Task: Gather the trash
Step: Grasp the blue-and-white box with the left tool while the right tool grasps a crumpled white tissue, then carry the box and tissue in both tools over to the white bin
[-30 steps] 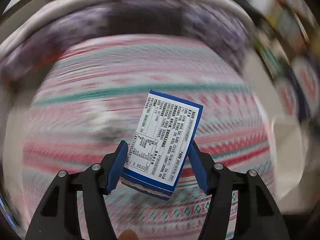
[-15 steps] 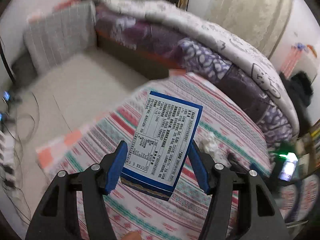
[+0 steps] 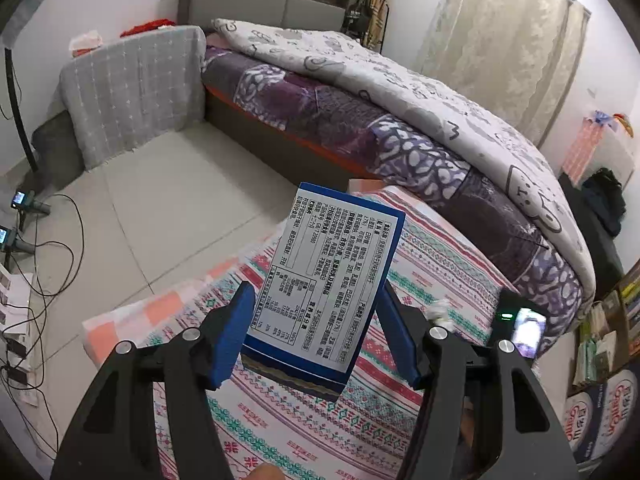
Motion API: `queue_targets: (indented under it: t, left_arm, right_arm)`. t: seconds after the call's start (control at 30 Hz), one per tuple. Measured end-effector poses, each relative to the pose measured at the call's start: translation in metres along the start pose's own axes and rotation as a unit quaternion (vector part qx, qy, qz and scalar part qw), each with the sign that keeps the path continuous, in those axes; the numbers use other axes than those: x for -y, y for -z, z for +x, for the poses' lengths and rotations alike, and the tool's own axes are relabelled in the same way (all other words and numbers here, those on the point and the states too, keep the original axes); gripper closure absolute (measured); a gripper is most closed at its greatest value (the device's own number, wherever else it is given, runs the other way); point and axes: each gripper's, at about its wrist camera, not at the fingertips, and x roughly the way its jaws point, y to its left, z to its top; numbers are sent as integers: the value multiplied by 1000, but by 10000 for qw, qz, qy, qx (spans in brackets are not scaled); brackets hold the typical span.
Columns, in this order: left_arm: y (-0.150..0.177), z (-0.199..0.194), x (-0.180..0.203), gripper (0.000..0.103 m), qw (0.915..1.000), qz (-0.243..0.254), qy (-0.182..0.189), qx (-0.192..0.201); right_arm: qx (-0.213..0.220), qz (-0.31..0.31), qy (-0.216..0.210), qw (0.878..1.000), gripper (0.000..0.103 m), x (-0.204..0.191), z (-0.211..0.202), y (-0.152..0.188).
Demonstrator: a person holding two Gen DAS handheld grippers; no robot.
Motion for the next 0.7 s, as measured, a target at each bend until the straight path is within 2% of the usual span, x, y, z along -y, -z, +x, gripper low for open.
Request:
queue_targets:
  t: [0.17, 0.3, 0.5, 0.7]
  left_arm:
    - [4, -9, 13, 42, 9996, 132, -26, 256]
    - [10, -13, 27, 42, 9989, 263, -2, 375]
    - [22, -20, 49, 42, 9973, 527, 72, 497]
    - [39, -23, 75, 42, 9954, 799, 192, 489]
  right_arm:
    - [488, 75, 63, 9988, 72, 6, -59, -5]
    - [767, 288, 204, 9964, 72, 26, -104, -2]
    - [966, 616, 445, 9924, 71, 59, -142, 12]
    - [1087, 958, 749, 9866, 71, 91, -172, 41]
